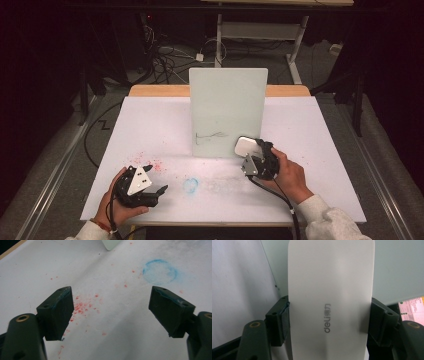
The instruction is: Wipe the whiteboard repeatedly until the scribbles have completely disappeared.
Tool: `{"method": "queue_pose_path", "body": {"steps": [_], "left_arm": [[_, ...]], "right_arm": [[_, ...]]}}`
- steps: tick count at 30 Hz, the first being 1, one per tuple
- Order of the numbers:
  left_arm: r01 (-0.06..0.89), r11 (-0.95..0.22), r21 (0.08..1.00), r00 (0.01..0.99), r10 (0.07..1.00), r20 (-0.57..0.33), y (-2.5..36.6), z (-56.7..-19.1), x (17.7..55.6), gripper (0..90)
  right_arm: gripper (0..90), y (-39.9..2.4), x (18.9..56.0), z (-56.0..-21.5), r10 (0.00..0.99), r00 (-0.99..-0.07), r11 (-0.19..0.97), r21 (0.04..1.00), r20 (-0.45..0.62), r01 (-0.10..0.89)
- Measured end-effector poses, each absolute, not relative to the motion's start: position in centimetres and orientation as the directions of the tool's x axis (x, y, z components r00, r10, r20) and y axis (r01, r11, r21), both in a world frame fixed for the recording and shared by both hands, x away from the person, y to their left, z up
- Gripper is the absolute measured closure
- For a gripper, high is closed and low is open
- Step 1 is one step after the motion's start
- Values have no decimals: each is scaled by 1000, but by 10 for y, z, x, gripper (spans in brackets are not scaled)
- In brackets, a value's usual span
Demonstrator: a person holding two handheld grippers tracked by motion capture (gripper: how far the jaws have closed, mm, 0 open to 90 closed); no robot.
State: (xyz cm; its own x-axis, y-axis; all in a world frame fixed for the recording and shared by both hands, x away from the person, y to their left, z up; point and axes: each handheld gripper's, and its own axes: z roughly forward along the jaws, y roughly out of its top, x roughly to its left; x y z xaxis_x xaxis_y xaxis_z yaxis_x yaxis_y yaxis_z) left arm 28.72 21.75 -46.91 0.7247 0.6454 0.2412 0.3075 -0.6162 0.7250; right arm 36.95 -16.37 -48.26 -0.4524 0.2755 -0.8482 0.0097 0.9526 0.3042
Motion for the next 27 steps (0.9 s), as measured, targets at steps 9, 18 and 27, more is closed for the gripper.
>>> {"method": "queue_pose_path", "body": {"steps": [9, 18, 27], "left_arm": [[307, -614, 727, 728, 644, 237, 216, -470, 288, 196], [303, -616, 727, 730, 641, 239, 216, -470, 289, 196], [301, -607, 735, 726, 646, 236, 218, -469, 287, 197]], "right_arm": [[306, -154, 371, -481, 282, -443, 949, 316, -851, -3], [304, -110, 378, -467, 305, -459, 935, 354, -834, -23], [303, -63, 381, -462, 297, -473, 929, 366, -830, -58]]}}
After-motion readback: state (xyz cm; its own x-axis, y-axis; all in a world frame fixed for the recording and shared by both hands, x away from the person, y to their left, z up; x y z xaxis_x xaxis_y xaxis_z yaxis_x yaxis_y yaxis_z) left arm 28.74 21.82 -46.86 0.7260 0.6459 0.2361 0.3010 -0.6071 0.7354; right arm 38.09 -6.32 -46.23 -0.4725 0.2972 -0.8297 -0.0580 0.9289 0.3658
